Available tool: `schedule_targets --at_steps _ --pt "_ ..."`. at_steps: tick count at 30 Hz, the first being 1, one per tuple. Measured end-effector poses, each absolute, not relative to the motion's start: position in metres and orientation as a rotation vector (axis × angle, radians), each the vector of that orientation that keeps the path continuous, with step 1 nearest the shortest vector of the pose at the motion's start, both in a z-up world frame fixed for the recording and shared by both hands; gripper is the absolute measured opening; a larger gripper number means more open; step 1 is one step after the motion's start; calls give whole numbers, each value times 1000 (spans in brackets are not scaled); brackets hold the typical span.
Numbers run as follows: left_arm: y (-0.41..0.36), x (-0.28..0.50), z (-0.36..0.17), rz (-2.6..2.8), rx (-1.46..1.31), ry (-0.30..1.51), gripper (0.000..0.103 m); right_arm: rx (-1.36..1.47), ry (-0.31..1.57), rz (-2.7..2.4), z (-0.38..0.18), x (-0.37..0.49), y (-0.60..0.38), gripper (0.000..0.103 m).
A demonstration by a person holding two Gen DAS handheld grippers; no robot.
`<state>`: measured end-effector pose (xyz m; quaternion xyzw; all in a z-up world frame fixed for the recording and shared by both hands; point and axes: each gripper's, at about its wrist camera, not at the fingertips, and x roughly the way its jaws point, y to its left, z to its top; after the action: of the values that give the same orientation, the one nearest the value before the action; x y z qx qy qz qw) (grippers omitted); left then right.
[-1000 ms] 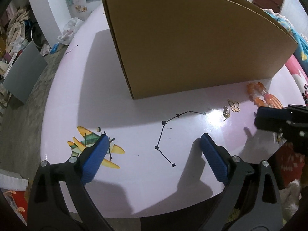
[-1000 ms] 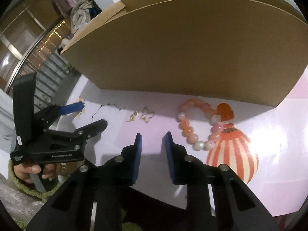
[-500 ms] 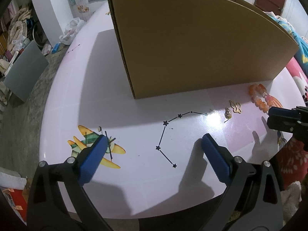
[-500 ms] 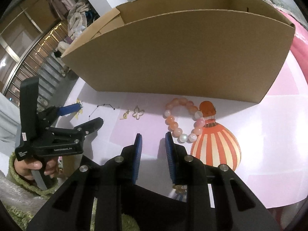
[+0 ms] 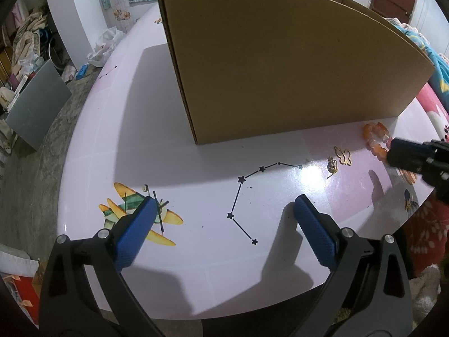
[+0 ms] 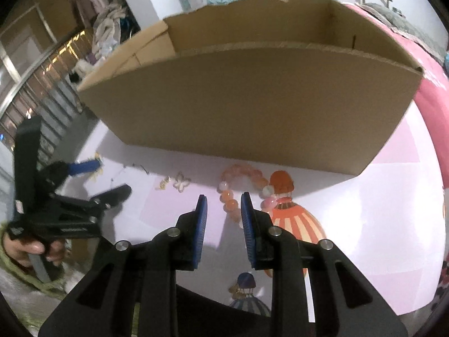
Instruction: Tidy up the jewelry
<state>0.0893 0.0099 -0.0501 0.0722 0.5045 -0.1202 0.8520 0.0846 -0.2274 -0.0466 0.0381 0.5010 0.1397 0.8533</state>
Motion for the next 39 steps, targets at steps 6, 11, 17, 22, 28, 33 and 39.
schedule_targets --at_steps 6,11,17,22,28,33,39 --pt "9 91 -49 -250 153 1063 95 -1 1067 262 -49 74 -223 10" --pt "8 92 -48 -249 154 1062 96 47 1065 163 -46 71 -250 10" --pt "8 91 -48 -250 154 1062 96 145 1013 99 -34 73 -275 11" --pt "8 92 -48 -249 152 1060 96 183 960 169 -22 73 -269 15" --pt "8 92 -48 -247 151 1058 96 86 971 299 -29 77 -226 31" --pt "9 92 -48 -249 150 1058 96 16 978 366 -39 81 -197 31" --pt "8 91 -48 -248 150 1056 96 -58 980 387 -45 91 -183 31"
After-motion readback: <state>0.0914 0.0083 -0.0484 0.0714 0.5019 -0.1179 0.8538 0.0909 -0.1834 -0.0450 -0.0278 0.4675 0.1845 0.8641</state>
